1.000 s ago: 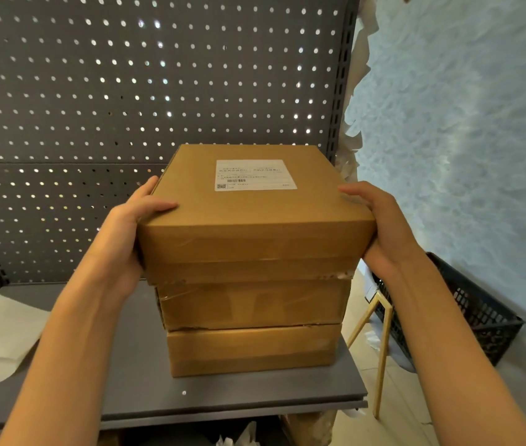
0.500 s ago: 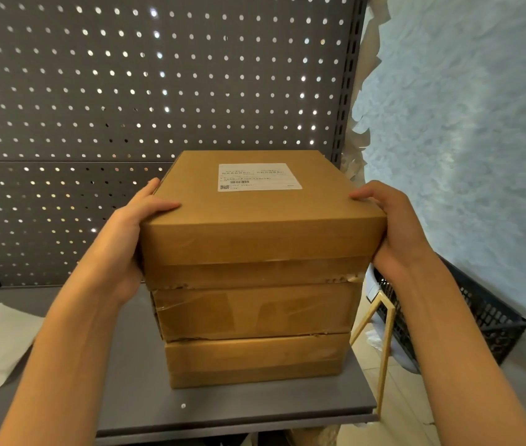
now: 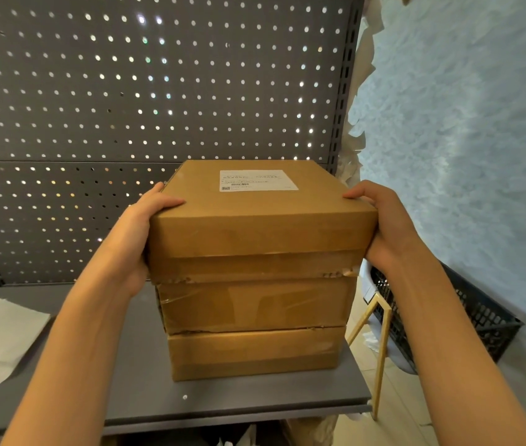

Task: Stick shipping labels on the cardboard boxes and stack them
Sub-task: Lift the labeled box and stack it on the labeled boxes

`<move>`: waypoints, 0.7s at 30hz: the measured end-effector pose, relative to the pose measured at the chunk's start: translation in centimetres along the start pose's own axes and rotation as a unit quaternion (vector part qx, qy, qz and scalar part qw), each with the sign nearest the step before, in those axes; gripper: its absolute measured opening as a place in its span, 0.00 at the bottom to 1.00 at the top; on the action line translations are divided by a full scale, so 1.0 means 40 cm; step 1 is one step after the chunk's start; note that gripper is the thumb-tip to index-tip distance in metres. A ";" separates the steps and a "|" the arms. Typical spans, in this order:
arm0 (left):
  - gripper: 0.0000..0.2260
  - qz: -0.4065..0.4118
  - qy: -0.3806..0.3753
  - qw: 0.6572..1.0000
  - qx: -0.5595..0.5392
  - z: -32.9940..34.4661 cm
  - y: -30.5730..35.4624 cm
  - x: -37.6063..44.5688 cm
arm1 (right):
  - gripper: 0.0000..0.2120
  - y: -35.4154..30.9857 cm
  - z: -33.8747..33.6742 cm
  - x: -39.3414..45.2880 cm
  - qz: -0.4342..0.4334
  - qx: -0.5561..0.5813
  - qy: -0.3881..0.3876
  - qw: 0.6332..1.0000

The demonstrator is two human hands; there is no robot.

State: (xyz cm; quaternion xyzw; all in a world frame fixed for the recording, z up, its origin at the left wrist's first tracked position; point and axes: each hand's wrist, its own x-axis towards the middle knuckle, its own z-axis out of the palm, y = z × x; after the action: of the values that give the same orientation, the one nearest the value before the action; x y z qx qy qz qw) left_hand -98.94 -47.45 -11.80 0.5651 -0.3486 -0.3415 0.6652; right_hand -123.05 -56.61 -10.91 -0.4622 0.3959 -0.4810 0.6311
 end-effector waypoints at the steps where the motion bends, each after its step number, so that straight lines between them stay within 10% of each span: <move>1: 0.22 -0.002 -0.001 1.000 0.000 0.000 0.000 -0.001 | 0.10 -0.001 0.001 -0.002 0.001 0.002 0.000 1.000; 12: 0.17 0.197 0.069 0.968 0.143 -0.026 0.003 -0.050 | 0.18 0.007 -0.006 -0.060 -0.198 -0.186 0.074 0.959; 21: 0.15 0.428 0.224 0.725 0.491 -0.057 -0.016 -0.171 | 0.17 0.062 0.020 -0.183 -0.457 -0.511 0.160 0.710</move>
State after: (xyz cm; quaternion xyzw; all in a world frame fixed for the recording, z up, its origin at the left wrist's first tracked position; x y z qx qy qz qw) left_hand -100.61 -40.57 -13.24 0.6636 -0.5134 0.3342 0.4294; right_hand -123.35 -49.07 -12.69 -0.7549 0.4166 -0.5014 -0.0716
